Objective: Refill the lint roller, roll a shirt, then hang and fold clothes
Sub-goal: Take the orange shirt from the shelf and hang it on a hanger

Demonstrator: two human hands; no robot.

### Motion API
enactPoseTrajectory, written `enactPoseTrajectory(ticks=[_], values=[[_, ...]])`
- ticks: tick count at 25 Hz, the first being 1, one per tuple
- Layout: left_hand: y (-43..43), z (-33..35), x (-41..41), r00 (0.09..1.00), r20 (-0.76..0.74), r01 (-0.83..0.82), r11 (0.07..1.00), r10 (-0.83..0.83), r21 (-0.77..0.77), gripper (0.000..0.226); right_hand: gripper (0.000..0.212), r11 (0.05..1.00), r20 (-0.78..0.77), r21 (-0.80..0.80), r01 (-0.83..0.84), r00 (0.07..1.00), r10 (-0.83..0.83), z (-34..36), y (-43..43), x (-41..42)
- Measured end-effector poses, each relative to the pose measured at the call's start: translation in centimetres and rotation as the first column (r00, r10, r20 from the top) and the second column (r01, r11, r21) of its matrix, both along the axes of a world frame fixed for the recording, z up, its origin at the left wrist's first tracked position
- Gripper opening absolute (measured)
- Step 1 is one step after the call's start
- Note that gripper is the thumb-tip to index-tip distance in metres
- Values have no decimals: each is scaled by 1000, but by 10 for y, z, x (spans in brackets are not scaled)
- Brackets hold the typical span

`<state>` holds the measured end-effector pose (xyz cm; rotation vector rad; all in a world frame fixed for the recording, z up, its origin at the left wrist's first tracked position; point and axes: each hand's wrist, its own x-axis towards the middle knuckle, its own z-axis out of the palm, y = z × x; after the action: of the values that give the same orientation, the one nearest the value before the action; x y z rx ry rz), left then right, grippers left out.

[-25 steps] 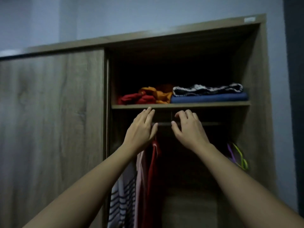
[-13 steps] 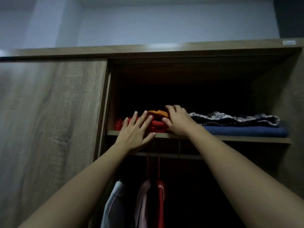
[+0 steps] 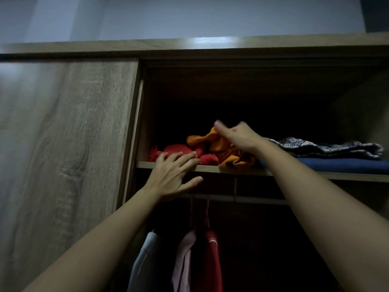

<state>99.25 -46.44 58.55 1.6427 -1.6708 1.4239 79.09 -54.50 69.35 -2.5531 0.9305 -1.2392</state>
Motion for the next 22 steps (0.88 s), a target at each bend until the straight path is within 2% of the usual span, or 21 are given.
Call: enactPoseTrajectory(ticks=[2, 4, 6, 8, 10, 11, 13, 16, 17, 18, 19, 20, 22], values=[[0, 0, 2, 1000, 11, 18, 1000, -18, 1, 73, 72, 991, -191, -70, 111, 974, -123, -4, 3, 6], [1, 0, 3, 1000, 13, 28, 1000, -28, 9, 73, 85, 994, -219, 54, 97, 972, -83, -4, 3, 9], [1, 1, 4, 999, 21, 39, 999, -39, 12, 72, 75, 993, -214, 81, 85, 975, -66, -5, 5, 10], [0, 0, 5, 999, 26, 41, 999, -41, 3, 70, 56, 978, -204, -127, 168, 960, -192, -4, 8, 13], [-1, -1, 7, 998, 37, 45, 999, -44, -20, 68, 47, 851, -38, -429, 302, 936, -351, -1, 15, 11], [-2, -2, 7, 998, 36, 43, 999, -42, -24, 66, 46, 785, 80, -514, 346, 930, -358, 2, 21, 6], [-2, -2, 7, 999, 37, 37, 999, -36, -29, 63, 43, 727, 248, -565, 391, 920, -302, 13, 31, -13], [-1, -1, 5, 997, 10, 82, 996, -82, -29, 74, 43, 646, 323, -626, 437, 899, -295, 29, 43, -53], [1, 0, 2, 986, -58, 152, 987, -155, -50, 79, 44, 634, 338, -633, 444, 895, -290, 33, 48, -67], [3, 2, -4, 947, -182, 251, 963, -266, -98, 80, 45, 627, 354, -638, 446, 894, -275, 37, 54, -81], [6, 5, -15, 868, -317, 347, 923, -383, -166, 81, 45, 622, 372, -642, 449, 891, -259, 39, 61, -94], [10, 9, -29, 781, -384, 416, 870, -492, -265, 85, 46, 616, 390, -645, 452, 888, -243, 41, 68, -105], [20, 27, -68, 697, -338, 481, 762, -632, -433, 94, 44, 603, 419, -661, 447, 886, -198, 43, 79, -123]])
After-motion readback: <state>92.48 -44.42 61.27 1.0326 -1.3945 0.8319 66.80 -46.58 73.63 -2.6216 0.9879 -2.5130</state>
